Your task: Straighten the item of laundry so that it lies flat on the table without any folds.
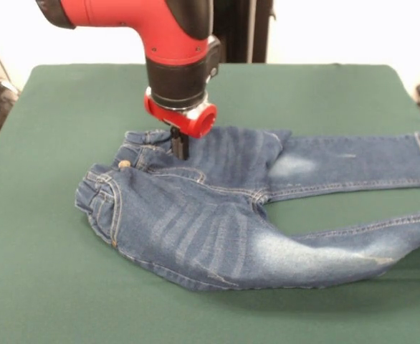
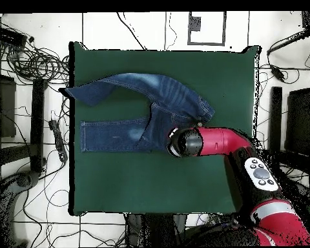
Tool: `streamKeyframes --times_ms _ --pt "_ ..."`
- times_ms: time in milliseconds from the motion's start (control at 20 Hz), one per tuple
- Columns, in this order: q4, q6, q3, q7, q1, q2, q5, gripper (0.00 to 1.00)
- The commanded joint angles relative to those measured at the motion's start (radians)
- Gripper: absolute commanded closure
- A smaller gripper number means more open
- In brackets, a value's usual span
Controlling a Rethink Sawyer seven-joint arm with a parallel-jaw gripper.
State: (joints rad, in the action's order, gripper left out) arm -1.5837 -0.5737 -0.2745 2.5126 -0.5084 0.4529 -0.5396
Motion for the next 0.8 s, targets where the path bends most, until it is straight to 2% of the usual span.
streamKeyframes --times_ms 50,250,450,650,800 --pt "-0.031 0.039 -0.121 -0.199 0.006 -0.09 -0.053 1.0" --pt "-0.024 0.074 -0.134 -0.203 -0.009 -0.127 -0.073 1.0" --pt "0.0 0.046 -0.15 -0.258 -0.031 -0.147 -0.094 1.0" --pt "0.003 -0.021 -0.173 -0.338 -0.064 -0.109 -0.101 1.0" --pt "-0.023 -0.103 -0.201 -0.417 -0.109 -0.047 -0.087 1.0"
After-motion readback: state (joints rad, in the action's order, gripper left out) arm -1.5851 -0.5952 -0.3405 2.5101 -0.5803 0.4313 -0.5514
